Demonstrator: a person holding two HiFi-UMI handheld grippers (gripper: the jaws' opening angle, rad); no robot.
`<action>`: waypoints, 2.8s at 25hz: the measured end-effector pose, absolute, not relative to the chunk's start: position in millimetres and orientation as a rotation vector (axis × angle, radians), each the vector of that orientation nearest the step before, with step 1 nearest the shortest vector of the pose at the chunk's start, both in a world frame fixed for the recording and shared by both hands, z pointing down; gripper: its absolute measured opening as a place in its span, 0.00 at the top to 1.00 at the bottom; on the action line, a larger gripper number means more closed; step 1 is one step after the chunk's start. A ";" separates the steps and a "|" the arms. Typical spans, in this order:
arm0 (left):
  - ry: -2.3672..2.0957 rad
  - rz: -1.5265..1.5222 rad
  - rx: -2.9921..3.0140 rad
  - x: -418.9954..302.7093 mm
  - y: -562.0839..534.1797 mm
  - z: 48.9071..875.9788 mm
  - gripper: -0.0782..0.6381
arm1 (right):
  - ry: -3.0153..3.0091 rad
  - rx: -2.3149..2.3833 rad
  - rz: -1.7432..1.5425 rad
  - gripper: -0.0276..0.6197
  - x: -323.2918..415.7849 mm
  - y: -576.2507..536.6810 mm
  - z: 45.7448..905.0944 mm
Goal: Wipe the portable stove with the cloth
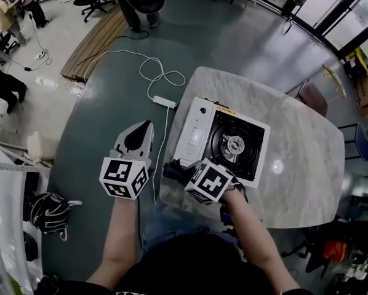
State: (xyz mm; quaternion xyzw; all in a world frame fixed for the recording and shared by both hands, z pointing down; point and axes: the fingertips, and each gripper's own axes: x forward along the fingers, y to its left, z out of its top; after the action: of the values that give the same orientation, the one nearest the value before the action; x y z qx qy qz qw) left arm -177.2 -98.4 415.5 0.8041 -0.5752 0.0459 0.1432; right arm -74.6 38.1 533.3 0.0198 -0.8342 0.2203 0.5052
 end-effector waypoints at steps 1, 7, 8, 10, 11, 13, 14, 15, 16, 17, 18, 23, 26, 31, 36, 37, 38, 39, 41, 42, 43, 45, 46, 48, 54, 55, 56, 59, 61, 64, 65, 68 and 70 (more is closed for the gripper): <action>-1.653 0.130 2.320 -174.8 -98.5 416.1 0.87 | -2.024 0.099 0.541 0.84 -69.2 28.2 528.3; -1.610 0.122 2.362 -155.5 -101.6 413.8 0.87 | -2.037 0.311 0.618 0.84 -39.1 -3.8 522.9; -1.606 0.119 2.368 -153.7 -102.5 412.5 0.87 | -2.020 0.319 0.598 0.84 -35.8 -4.9 526.3; -1.598 0.115 2.377 -150.7 -103.7 410.9 0.87 | -1.974 0.317 0.541 0.84 -29.5 -4.9 537.0; -1.595 0.113 2.379 -149.5 -104.0 410.8 0.87 | -1.952 0.307 0.515 0.84 -27.4 -3.7 543.0; -1.591 0.110 2.380 -147.4 -104.3 411.1 0.87 | -1.931 0.281 0.479 0.84 -26.8 -0.2 549.7; -1.588 0.109 2.381 -146.1 -103.9 411.0 0.87 | -1.928 0.280 0.466 0.84 -27.3 -0.1 550.2; -1.586 0.108 2.382 -144.8 -103.4 410.8 0.87 | -1.923 0.287 0.457 0.84 -27.6 -0.9 549.5; -1.583 0.109 2.384 -143.6 -102.7 410.6 0.87 | -1.917 0.291 0.454 0.84 -28.2 -0.5 548.3; -1.581 0.112 2.386 -142.4 -101.8 410.4 0.88 | -1.911 0.287 0.451 0.84 -28.9 1.8 548.1; -1.579 0.114 2.387 -141.4 -100.7 410.3 0.88 | -1.904 0.282 0.442 0.84 -28.7 4.3 549.0; -1.583 0.111 2.381 -142.5 -96.8 410.2 0.87 | -1.859 0.302 0.404 0.84 -13.3 13.1 552.4; -1.585 0.113 2.379 -141.3 -97.0 410.3 0.88 | -1.851 0.326 0.433 0.84 1.6 15.9 552.5; -1.581 0.123 2.379 -136.8 -99.5 411.8 0.87 | -1.853 0.372 0.516 0.84 28.0 18.0 550.2; -1.554 0.137 2.394 -125.1 -102.2 412.9 0.87 | -1.859 0.446 0.563 0.84 58.6 16.4 550.5; -1.545 0.139 2.399 -121.6 -102.9 413.2 0.87 | -1.856 0.461 0.576 0.84 64.9 17.3 550.2; -1.535 0.142 2.405 -117.3 -103.5 413.9 0.87 | -1.850 0.475 0.592 0.84 71.5 18.7 550.0; -1.523 0.146 2.413 -112.4 -104.2 414.7 0.87 | -1.844 0.490 0.605 0.84 78.6 20.1 550.1; -1.499 0.153 2.429 -102.0 -105.5 416.4 0.87 | -1.833 0.521 0.629 0.84 93.0 23.1 550.8; -1.488 0.156 2.437 -96.9 -106.0 416.9 0.87 | -1.830 0.538 0.638 0.84 100.5 24.0 551.2; -1.477 0.159 2.443 -92.1 -106.4 417.2 0.87 | -1.828 0.556 0.646 0.84 107.9 24.7 551.4; -1.456 0.162 2.455 -83.0 -106.7 417.5 0.87 | -1.821 0.589 0.664 0.84 122.6 27.0 551.1; -1.446 0.164 2.460 -78.6 -106.9 418.0 0.87 | -1.815 0.604 0.675 0.84 130.1 28.6 551.3; -1.426 0.167 2.470 -70.1 -107.5 419.8 0.87 | -1.798 0.630 0.692 0.84 145.0 32.2 552.9; -1.381 0.175 2.494 -49.7 -110.0 421.8 0.87 | -1.748 0.682 0.723 0.84 183.2 46.5 557.9; -1.375 0.177 2.499 -46.9 -110.5 421.6 0.87 | -1.742 0.697 0.730 0.84 188.9 48.5 558.6; -1.368 0.179 2.504 -44.4 -110.9 421.6 0.87 | -1.735 0.718 0.740 0.84 194.9 49.9 559.2; -1.350 0.185 2.518 -37.5 -112.3 422.1 0.87 | -1.692 0.814 0.777 0.84 218.0 51.6 559.5; -1.341 0.186 2.528 -33.3 -113.2 420.9 0.87 | -1.666 0.877 0.798 0.84 234.3 51.5 556.0; -1.335 0.189 2.538 -29.5 -114.1 418.6 0.87 | -1.700 0.969 0.859 0.84 248.1 48.2 542.2; -1.334 0.191 2.540 -29.2 -114.2 417.9 0.87 | -1.734 0.999 0.898 0.84 248.4 45.8 535.5; -1.340 0.197 2.543 -31.3 -113.6 416.1 0.87 | -1.858 1.070 1.057 0.84 240.2 38.2 518.0; -1.350 0.199 2.540 -34.2 -113.9 414.7 0.88 | -1.919 1.106 1.146 0.84 234.1 31.9 512.3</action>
State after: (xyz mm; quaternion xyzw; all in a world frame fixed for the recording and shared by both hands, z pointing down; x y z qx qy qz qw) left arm -34.2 -113.9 414.7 0.8737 -0.4642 0.0684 0.1287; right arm 234.1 31.9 512.3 0.4205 -0.7294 0.4357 0.3183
